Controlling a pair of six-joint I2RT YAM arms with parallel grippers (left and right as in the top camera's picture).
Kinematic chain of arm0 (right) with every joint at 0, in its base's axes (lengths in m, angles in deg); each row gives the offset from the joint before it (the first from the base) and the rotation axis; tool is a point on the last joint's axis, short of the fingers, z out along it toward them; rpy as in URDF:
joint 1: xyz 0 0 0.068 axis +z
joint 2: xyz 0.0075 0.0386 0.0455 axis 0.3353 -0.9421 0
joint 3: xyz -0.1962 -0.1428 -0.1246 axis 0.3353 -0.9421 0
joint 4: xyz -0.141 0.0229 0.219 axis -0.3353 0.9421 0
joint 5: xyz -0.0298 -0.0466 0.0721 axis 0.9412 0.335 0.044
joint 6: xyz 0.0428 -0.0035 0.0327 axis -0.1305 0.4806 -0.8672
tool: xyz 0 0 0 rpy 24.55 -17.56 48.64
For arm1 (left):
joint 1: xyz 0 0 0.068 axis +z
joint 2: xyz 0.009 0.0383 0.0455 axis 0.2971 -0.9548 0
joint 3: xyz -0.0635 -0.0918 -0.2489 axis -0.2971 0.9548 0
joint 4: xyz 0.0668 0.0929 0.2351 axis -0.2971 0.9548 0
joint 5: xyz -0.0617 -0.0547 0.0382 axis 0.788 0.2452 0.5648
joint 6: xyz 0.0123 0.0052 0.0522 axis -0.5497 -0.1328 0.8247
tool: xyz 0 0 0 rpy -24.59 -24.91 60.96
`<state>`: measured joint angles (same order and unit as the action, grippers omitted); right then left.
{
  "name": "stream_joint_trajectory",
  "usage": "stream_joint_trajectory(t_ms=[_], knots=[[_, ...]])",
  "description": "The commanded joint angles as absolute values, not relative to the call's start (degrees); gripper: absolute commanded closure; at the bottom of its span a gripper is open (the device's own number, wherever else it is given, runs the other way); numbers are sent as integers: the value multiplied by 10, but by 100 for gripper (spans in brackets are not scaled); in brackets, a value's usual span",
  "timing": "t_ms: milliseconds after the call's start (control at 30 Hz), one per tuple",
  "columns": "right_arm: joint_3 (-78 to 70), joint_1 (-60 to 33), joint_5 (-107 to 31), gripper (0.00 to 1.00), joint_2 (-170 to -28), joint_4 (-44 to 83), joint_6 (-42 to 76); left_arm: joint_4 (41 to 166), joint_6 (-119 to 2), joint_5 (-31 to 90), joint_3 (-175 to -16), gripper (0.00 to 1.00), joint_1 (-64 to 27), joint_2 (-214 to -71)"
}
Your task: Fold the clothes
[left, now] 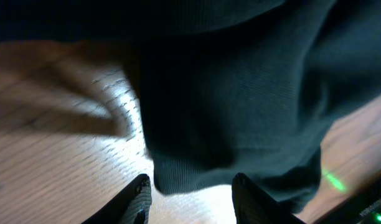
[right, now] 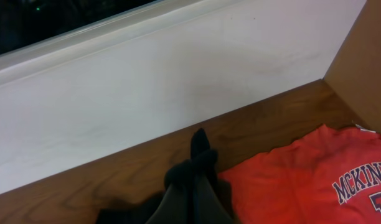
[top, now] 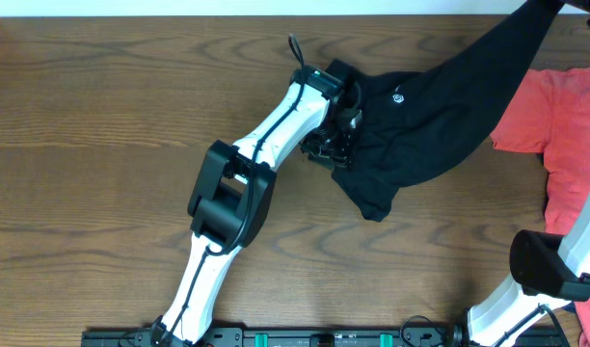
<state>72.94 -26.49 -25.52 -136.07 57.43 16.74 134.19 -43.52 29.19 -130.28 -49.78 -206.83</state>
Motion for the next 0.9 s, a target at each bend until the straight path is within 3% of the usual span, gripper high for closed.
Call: stream_joint_trajectory(t_ms=[0,233,267,333,467,633,867], knots=[[732,-271,-270,99,-1362,571,185,1339,-438,302,-1297,54,-500,-2088],[732,-271,-277,99,-1362,571,186,1306,-441,308,-1295,52,-503,-2103],[732,-271,-277,99,-1362,571,186,1300,-441,318,-1295,56,-504,-2104],[732,-271,-277,99,-1362,571,186,1287,-446,328,-1295,94,-505,-2107],[732,-271,-277,99,-1362,572,186,1272,-471,306,-1295,94,-503,-2105],[732,-271,-277,99,-1362,579,187,1289,-477,191,-1298,94,-486,-2079],[732,-271,-277,99,-1362,580,190,1305,-477,90,-1306,94,-426,-1942]])
